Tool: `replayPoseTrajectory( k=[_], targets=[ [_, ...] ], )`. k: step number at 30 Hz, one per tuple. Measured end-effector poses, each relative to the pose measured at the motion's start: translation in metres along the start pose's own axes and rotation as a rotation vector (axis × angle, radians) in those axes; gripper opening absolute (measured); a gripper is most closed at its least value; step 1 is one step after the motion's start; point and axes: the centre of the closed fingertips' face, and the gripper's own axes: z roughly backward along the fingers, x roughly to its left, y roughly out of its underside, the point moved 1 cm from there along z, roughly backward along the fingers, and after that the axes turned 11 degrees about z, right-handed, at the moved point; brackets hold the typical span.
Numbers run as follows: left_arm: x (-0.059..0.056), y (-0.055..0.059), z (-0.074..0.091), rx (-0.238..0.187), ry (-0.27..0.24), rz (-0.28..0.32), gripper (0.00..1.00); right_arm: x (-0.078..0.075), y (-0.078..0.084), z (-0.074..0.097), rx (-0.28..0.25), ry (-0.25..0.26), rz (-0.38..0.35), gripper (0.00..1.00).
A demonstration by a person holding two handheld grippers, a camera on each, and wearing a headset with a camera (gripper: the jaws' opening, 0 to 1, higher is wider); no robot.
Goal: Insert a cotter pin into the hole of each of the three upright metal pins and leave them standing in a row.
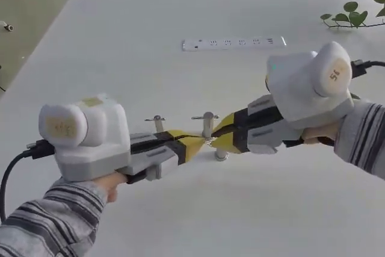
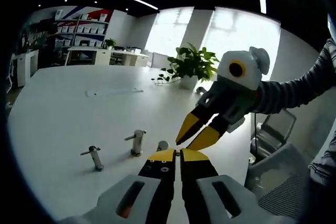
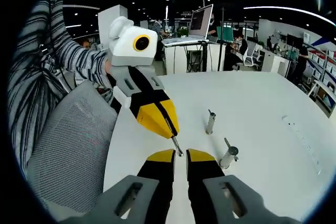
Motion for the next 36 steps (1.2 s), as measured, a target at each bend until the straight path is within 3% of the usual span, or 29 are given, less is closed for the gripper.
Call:
replayPoseTrajectory(
  k=[4, 12, 17, 21, 31, 33, 36],
  targets=[
    [-0.003, 0.002, 0.003, 0.006, 0.031, -0.02, 0.0, 0.01, 0.001, 0.002, -0.042, -0.049, -0.069, 0.05],
    [-0.013, -0.001, 0.006, -0.002, 0.106, -0.041, 0.0, 0.018, -0.001, 0.004, -0.12, -0.097, -0.188, 0.07],
    [-0.019, 0.002, 0.005, 0.01, 0.132, -0.054, 0.0, 0.021, -0.002, 0.004, -0.14, -0.116, -0.202, 0.07],
    [-0.025, 0.001, 0.005, 0.004, 0.165, -0.055, 0.0, 0.028, -0.003, 0.002, -0.144, -0.143, -0.194, 0.07],
    [-0.027, 0.005, 0.004, 0.013, 0.18, -0.044, 0.0, 0.033, -0.005, 0.002, -0.15, -0.157, -0.167, 0.0],
    [-0.028, 0.006, 0.005, 0.014, 0.181, -0.058, 0.0, 0.034, -0.005, 0.003, -0.142, -0.157, -0.15, 0.0],
    [-0.028, 0.008, 0.005, 0.02, 0.185, -0.061, 0.0, 0.034, -0.003, 0.004, -0.105, -0.152, -0.059, 0.0]
  ],
)
